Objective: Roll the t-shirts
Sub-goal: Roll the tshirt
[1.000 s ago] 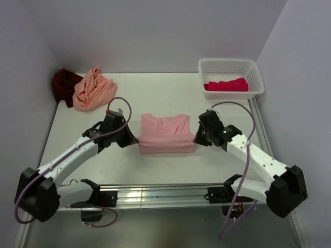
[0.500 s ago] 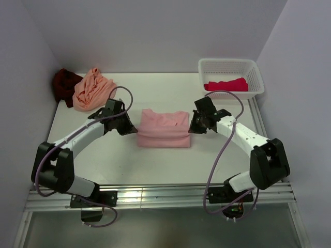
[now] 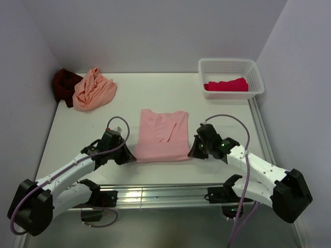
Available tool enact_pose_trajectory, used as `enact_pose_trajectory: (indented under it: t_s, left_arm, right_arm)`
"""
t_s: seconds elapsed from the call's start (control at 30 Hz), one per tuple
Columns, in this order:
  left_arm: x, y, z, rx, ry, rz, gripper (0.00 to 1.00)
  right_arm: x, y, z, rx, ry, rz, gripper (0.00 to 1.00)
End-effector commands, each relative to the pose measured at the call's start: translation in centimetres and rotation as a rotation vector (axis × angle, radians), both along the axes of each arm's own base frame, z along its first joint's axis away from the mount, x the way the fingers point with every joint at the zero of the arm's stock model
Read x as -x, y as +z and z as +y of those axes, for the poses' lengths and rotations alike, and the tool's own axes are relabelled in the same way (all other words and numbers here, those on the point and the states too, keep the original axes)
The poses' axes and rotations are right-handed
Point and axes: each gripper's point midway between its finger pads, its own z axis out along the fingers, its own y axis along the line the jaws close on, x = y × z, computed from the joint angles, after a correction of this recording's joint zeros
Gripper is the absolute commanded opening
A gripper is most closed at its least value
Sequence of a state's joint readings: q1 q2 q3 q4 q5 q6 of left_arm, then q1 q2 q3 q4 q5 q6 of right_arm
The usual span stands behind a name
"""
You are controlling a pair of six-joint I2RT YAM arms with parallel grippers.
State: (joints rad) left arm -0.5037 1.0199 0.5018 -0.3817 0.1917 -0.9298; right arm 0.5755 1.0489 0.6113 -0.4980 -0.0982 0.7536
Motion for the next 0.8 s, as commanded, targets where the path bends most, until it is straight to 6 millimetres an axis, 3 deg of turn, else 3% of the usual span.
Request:
enact_pose_trajectory:
  t_s: [0.0, 0.17, 0.33, 0.63, 0.77]
  left_arm:
    - [2.3, -2.4, 0.3, 0.011, 0.036, 0.033, 0.0]
    - [4.0, -3.8, 0.9, 0.026, 0.051, 0.049, 0.0]
    - [3.6, -3.8, 1.2, -0.007, 0.062, 0.047, 0.0]
    - [3.6, -3.4, 1.0, 0.008, 0.062, 0.042, 0.0]
    - [3.6, -2.7, 0.7, 0.023, 0.053, 0.039, 0.0]
  right_arm:
    - [2.5, -2.2, -0.1, -0.011, -0.04, 0.025, 0.0]
    - [4.6, -3.6, -0.7, -0.033, -0.049, 0.024, 0.04]
    - [5.1, -3.4, -0.8, -0.023, -0.027, 0.019, 0.09]
    - [5.7, -4.3, -0.7, -0.014, -0.015, 0.042, 0.02]
    - [6.0, -4.2, -0.8, 0.01, 0.001, 0.06, 0.05]
